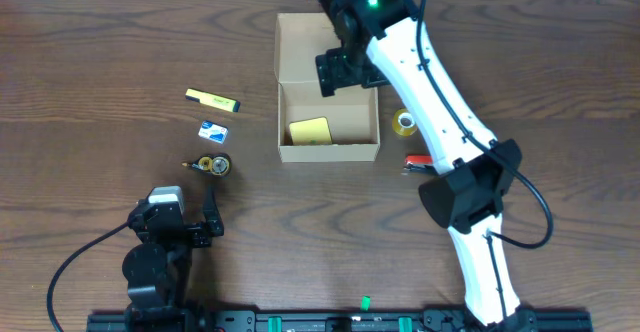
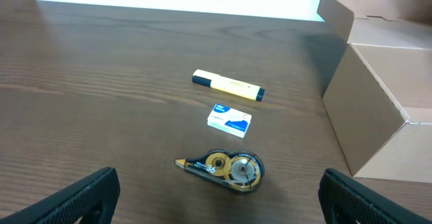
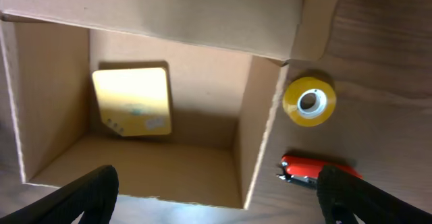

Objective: Pack container
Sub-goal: 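Move the right gripper over the red-and-black stapler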

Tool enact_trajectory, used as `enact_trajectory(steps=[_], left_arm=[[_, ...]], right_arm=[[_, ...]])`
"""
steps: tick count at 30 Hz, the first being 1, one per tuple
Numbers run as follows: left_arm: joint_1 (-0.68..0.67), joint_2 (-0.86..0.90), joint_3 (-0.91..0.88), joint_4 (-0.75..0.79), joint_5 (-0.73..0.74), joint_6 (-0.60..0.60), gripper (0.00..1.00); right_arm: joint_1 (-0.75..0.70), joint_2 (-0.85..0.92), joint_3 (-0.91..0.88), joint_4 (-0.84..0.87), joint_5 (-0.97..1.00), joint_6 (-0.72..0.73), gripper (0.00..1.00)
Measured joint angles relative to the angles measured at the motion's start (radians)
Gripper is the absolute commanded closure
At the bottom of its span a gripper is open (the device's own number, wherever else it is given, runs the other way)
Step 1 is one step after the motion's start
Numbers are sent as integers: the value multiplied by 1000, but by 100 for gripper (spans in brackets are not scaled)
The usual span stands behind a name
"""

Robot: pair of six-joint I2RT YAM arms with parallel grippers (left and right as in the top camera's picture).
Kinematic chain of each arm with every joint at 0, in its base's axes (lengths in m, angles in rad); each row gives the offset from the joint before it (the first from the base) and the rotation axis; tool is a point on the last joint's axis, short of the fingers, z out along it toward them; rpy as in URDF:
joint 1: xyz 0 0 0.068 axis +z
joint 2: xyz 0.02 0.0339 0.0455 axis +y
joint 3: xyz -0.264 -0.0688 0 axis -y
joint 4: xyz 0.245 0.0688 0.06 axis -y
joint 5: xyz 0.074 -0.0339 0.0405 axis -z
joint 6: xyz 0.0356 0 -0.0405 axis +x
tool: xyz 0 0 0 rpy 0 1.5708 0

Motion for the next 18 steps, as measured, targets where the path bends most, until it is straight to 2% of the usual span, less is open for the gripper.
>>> enact_trajectory(steps=[12, 14, 18], left_arm=[[0, 0, 0, 0, 0, 0, 5], [0, 0, 0, 0, 0, 0, 5], [0, 0, 0, 0, 0, 0, 5]], right_arm=[[-18, -13, -8, 17, 5, -68, 1], [-30, -45, -43, 49, 6, -86, 1], [-57, -223, -224, 145, 8, -169, 1]])
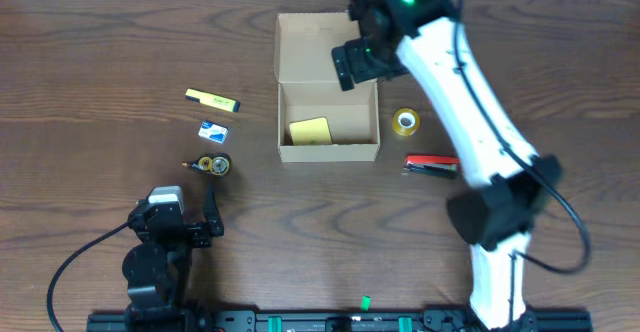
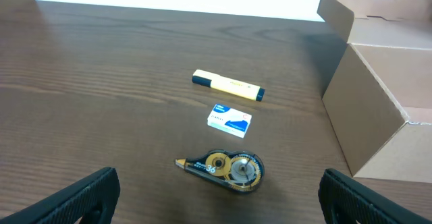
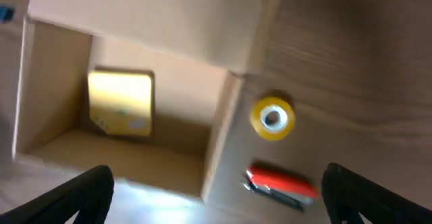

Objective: Pack container
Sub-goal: 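Move the right gripper over the red-and-black stapler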

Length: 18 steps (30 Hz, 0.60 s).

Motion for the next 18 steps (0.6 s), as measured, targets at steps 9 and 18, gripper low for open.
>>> enact_trajectory(steps=[9, 18], left_arm=[[0, 0, 0, 0, 0, 0, 5], [0, 0, 0, 0, 0, 0, 5]], right_arm=[[-43, -359, -502, 184, 8, -200, 1], [-55, -519, -870, 261, -6, -410, 2]])
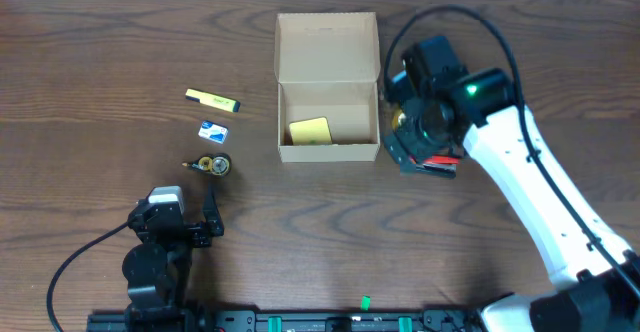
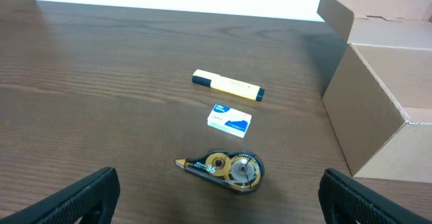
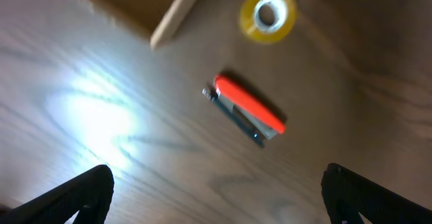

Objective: Pack container
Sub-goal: 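Move the right gripper over the red-and-black stapler, then grasp the stapler with the right gripper and lift it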

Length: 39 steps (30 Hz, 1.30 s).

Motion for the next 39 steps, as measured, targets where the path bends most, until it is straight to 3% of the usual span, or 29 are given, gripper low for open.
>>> enact_trajectory(steps=[6, 13, 20, 28, 39], left_arm=[[0, 0, 0, 0, 0, 0, 5], [0, 0, 0, 0, 0, 0, 5], [0, 0, 0, 0, 0, 0, 5], [0, 0, 0, 0, 0, 0, 5], [0, 0, 0, 0, 0, 0, 5]], right_arm=[[0, -1, -170, 107, -2, -106, 8], [-3, -1, -320, 224, 20, -211, 9], [-103, -1, -383, 353, 43, -252, 1], [-224, -1, -394, 384, -8, -306, 1], [-231, 69, -394, 418, -98, -500, 5]])
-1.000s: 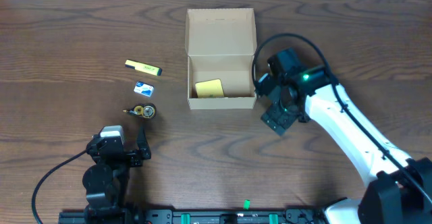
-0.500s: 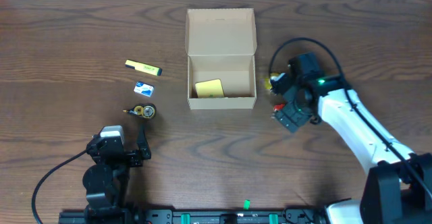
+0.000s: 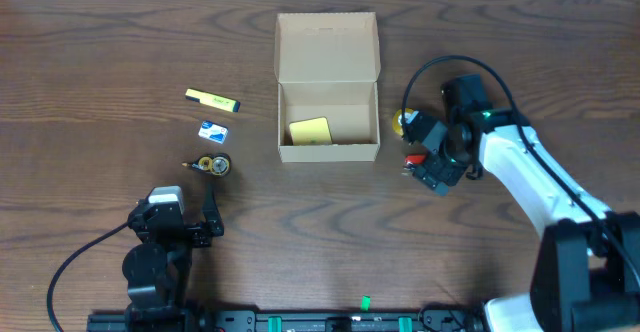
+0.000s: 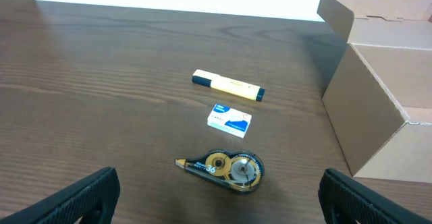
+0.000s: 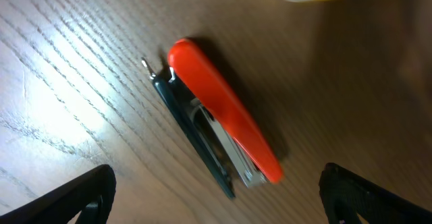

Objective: Pack container
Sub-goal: 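Grasp the stapler with the right gripper and lift it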

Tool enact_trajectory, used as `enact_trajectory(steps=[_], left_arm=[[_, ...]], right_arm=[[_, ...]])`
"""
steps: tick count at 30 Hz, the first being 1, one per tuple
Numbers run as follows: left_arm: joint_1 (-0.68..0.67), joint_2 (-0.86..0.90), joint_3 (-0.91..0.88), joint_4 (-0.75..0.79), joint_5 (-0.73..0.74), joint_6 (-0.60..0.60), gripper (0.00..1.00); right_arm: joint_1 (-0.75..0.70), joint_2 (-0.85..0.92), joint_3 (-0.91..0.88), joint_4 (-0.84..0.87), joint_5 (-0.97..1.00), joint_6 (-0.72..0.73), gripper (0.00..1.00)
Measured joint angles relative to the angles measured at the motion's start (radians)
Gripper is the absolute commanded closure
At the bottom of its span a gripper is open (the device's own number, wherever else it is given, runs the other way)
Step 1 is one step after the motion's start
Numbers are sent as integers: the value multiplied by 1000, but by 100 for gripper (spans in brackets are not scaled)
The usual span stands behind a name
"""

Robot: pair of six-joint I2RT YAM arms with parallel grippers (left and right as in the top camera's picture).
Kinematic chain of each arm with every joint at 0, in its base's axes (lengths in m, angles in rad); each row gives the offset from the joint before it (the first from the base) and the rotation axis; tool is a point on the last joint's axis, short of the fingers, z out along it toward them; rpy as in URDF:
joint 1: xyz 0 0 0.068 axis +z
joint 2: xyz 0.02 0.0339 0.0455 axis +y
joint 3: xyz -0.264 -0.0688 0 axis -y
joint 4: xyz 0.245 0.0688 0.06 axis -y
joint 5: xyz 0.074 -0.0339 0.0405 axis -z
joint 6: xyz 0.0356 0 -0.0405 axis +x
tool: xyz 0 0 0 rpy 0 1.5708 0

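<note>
The open cardboard box stands at the table's middle back with a yellow pad lying in it. A red stapler lies on the wood right of the box, with a yellow tape roll just behind it. My right gripper hangs open low over the stapler, one finger on each side, not touching it. On the left lie a yellow highlighter, a small blue-and-white packet and a correction tape dispenser. My left gripper rests open in front of them.
The box's side wall rises at the right of the left wrist view. The right arm's cable loops above the tape roll. The left arm's base sits at the front left edge.
My right gripper has come down closer to the red stapler, which now fills the wrist view between the open fingers. The left arm and the objects have not moved.
My right gripper stood open above the box with the yellow pad lying inside. It then sat over the box's right wall, then over the stapler and tape right of the box, and now low over the stapler. The left arm stayed still throughout.
</note>
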Motion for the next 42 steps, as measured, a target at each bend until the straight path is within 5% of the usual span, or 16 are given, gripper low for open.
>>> enact_trajectory(steps=[16, 23, 35, 42], left_arm=[[0, 0, 0, 0, 0, 0, 5], [0, 0, 0, 0, 0, 0, 5], [0, 0, 0, 0, 0, 0, 5], [0, 0, 0, 0, 0, 0, 5]], right_arm=[[0, 131, -1, 67, -15, -176, 16], [0, 131, -1, 95, -14, -199, 33], [0, 158, 0, 109, -18, -202, 39], [0, 159, 0, 140, -27, -205, 60]])
